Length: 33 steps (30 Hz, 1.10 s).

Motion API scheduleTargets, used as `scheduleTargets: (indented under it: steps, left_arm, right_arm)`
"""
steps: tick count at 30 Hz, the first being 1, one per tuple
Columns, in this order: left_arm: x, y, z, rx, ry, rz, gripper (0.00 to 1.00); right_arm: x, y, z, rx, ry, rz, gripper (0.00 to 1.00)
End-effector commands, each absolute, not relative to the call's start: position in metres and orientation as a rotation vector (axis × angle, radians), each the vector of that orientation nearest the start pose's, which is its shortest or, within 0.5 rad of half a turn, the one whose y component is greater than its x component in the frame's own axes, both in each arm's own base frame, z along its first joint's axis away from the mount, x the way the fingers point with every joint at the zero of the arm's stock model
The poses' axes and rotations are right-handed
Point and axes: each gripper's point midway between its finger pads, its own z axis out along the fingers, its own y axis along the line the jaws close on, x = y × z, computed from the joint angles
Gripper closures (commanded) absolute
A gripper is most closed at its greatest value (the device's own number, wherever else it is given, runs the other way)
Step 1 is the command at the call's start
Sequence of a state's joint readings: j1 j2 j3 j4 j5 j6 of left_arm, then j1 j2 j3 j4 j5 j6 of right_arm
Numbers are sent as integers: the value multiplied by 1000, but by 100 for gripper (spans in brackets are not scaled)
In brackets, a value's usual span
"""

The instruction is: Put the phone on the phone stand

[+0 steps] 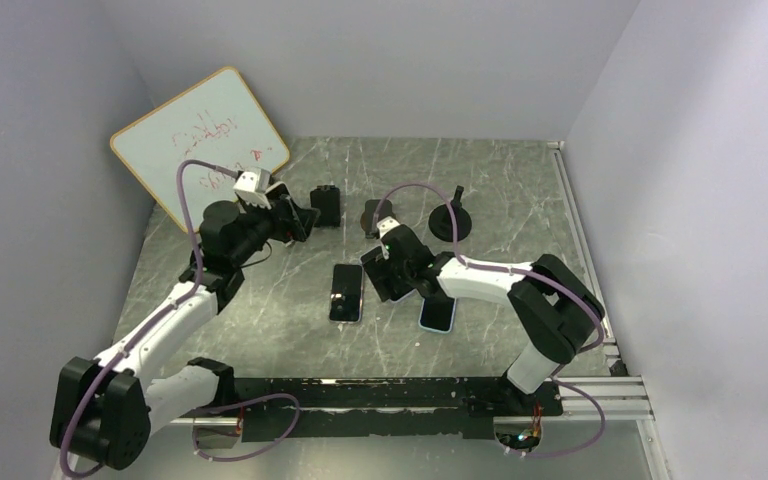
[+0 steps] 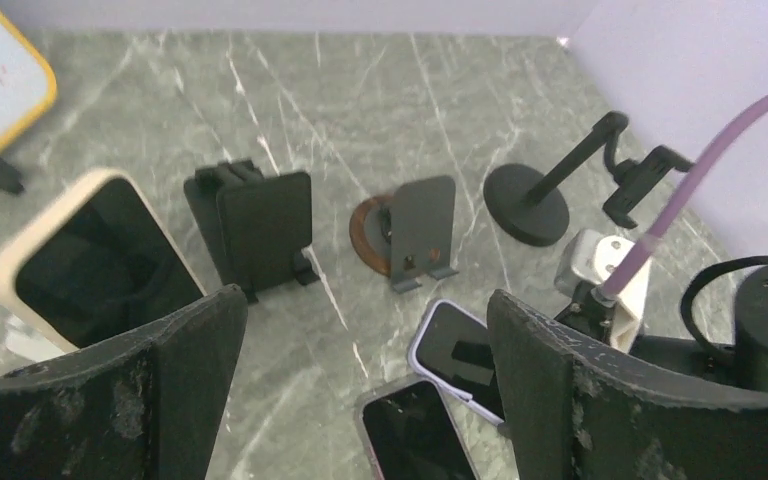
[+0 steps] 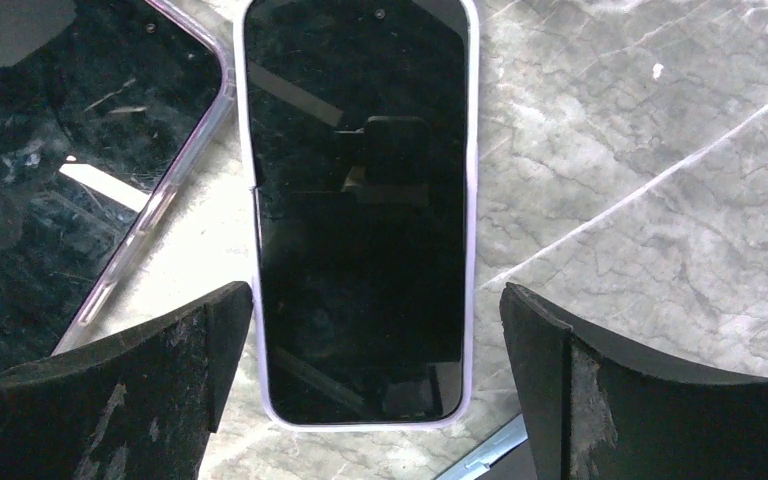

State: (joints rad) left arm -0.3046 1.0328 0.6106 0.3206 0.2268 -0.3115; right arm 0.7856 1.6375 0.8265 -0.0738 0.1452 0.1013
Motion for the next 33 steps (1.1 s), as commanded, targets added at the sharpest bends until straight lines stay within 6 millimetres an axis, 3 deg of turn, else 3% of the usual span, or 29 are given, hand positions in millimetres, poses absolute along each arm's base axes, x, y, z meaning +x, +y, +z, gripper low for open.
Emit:
scheduleTargets:
  steps: [1,16,19,22,23,28,33]
  left_arm:
    - [342,-164,202,70,1784,-660,8]
    - [341,-210,148,123,1881,-678,11]
    - [342,-220,141,136,1896,-678,11]
    - [343,-227,134,143,1911,-685,11]
    - [343,-229,131,143,1917,-688,12]
    - [344,-243,111,155,1952,-753,11]
    - [347,-258,97,144,1970,-841,12]
  right_arm:
    - [274,258,22,-782,2341,241,0]
    - [273,255,7,-806,2403,160,7]
    - [274,253,7,-795,2409,140,19]
    - [275,250,8,-768,2411,121,40]
    - [275,249,9,-759,2409,119,43]
    - [276,251,16,-702,2395,169,41]
    - [283,260,39,-574,2345,348,38]
